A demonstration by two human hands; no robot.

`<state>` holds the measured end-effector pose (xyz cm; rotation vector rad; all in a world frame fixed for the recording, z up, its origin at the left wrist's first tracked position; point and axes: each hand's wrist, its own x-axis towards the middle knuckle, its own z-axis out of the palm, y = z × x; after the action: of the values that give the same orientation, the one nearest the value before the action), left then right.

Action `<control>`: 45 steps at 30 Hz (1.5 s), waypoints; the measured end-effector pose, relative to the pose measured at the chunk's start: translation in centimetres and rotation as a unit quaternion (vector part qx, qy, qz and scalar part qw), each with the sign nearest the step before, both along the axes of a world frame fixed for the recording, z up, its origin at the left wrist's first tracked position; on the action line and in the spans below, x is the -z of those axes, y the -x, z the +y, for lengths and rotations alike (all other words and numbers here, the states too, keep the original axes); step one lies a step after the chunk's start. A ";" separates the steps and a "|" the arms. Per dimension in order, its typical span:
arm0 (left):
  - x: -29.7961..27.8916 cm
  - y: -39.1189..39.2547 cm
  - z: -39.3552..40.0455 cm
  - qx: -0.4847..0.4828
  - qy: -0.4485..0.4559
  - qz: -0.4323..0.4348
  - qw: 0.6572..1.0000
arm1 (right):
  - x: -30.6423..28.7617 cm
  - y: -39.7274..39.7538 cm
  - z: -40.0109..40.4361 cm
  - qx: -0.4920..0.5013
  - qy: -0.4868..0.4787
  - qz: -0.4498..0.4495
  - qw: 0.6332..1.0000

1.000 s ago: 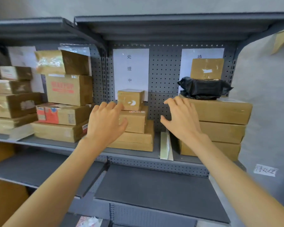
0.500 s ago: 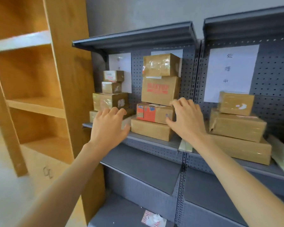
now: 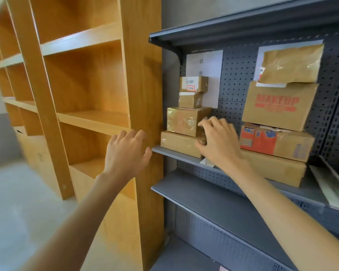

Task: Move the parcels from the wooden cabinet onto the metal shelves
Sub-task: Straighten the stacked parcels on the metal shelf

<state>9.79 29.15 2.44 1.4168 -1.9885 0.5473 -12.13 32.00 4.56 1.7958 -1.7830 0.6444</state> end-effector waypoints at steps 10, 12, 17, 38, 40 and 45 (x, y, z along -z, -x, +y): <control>-2.7 -12.6 -15.3 -0.035 -0.011 -0.018 0.999 | -0.8 -12.0 -17.7 -0.051 0.018 -0.062 0.997; -2.9 -15.2 -17.9 -0.037 -0.010 -0.005 0.999 | -0.8 -14.7 -20.6 -0.056 0.019 -0.053 0.997; -2.7 -21.7 -24.4 -0.022 -0.001 0.009 1.000 | -0.4 -21.2 -26.4 -0.050 0.029 -0.037 0.998; 4.0 -38.9 -47.9 0.179 -0.029 -0.041 0.983 | 7.6 -41.2 -40.4 0.159 -0.042 -0.036 0.986; 5.2 -38.6 -49.6 0.183 -0.037 -0.047 0.981 | 8.8 -41.0 -41.6 0.166 -0.049 -0.039 0.984; 9.2 -38.0 -53.7 0.183 -0.041 -0.062 0.980 | 13.2 -39.9 -45.3 0.157 -0.051 -0.073 0.984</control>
<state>47.82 -24.52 -6.71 1.0437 -2.3257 0.3993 27.76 -13.31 -8.63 1.5130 -2.1745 0.5774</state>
